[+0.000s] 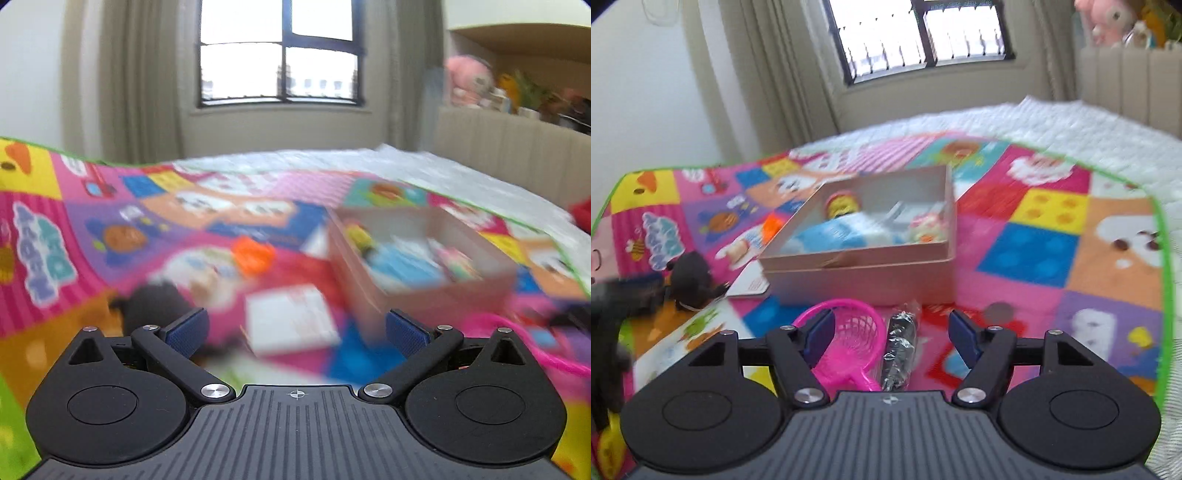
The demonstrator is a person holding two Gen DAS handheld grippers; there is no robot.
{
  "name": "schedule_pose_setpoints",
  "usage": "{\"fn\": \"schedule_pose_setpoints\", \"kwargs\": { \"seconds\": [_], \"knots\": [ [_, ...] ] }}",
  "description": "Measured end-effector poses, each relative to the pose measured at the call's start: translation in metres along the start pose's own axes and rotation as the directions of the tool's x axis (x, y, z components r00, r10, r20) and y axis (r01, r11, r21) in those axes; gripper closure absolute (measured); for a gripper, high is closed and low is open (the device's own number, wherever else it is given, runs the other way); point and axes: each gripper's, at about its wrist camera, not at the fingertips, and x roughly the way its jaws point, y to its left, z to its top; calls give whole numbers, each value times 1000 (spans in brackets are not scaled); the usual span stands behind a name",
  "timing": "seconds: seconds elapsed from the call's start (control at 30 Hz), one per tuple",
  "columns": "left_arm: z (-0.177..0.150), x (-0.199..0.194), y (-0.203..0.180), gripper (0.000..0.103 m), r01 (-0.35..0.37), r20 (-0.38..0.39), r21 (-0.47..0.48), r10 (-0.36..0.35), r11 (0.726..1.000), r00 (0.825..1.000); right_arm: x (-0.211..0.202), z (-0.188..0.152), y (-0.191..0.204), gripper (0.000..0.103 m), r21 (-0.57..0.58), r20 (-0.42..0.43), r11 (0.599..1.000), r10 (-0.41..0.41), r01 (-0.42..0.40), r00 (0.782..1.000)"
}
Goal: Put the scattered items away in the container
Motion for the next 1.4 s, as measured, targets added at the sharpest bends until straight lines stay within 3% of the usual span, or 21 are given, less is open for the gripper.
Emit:
{"fn": "schedule_pose_setpoints", "kwargs": {
  "seconds": [0.07, 0.13, 0.17, 0.2, 0.33, 0.4, 0.43, 0.5, 0.57, 0.73, 0.87, 0.97, 1.03, 1.07, 1.1, 1.17, 1.27, 1.4],
  "knots": [
    [11, 28, 7, 0, -68, -15, 6, 68, 998, 998, 0, -6, -4, 33, -7, 19, 1000, -2, 2, 1000],
    [22, 57, 14, 7, -119, -31, -11, 118, 993, 992, 2, -13, -6, 33, -26, 38, 1000, -3, 4, 999],
    [27, 70, 16, 22, -131, -45, -5, 131, 991, 990, 4, -16, -6, 33, -35, 44, 999, -6, 7, 999],
    [30, 85, 17, 28, -137, -73, 17, 138, 990, 988, 7, -18, -6, 33, -39, 42, 999, -6, 8, 999],
    [28, 122, 23, 27, -187, -154, 155, 211, 970, 965, 8, -14, -5, 33, -55, 47, 998, 13, -10, 999],
    [25, 134, 31, 31, -176, -198, 162, 207, 971, 958, 2, -8, -2, 30, -84, 81, 996, 12, -6, 997],
    [24, 140, 34, 36, -157, -224, 156, 189, 975, 956, 1, -5, 0, 26, -90, 97, 996, 15, -6, 995],
    [22, 150, 37, 66, -112, -254, 156, 150, 981, 955, 1, 0, 2, 25, -92, 116, 996, 20, -10, 993],
    [21, 153, 35, 74, -92, -249, 164, 131, 982, 959, 4, 4, 4, 25, -86, 121, 996, 24, -14, 992],
    [21, 125, 29, 74, -61, -185, 174, 94, 983, 978, 6, 6, 10, 25, -99, 116, 995, 32, -20, 993],
    [26, 51, 19, 74, 75, -66, 115, -68, 991, 996, 0, 9, 13, 25, -103, 124, 995, 33, -20, 992],
    [17, 2, 5, 72, 247, -37, 68, -245, 967, 969, 0, 15, 20, 25, -109, 126, 993, 47, -33, 991],
    [1, -17, -8, 49, 332, -47, 62, -329, 941, 943, 2, 21, 30, 24, -120, 129, 991, 67, -51, 989],
    [-7, -22, -13, 29, 348, -57, 68, -344, 935, 937, 3, 24, 36, 24, -128, 130, 990, 82, -65, 988],
    [-16, -25, -17, 24, 354, -63, 75, -350, 932, 935, 5, 29, 44, 24, -138, 128, 987, 101, -83, 987],
    [-32, -27, -19, 23, 340, -85, 74, -334, 938, 939, 14, 40, 64, 24, -170, 114, 978, 141, -120, 983],
    [-53, -30, -9, 7, 293, -113, 26, -289, 956, 951, 38, 63, 99, 24, -224, 45, 954, 217, -201, 975],
    [-67, -36, 16, 5, 278, -110, -83, -286, 957, 952, 107, 99, 157, 24, -284, -151, 913, 260, -293, 954]
  ]
}}
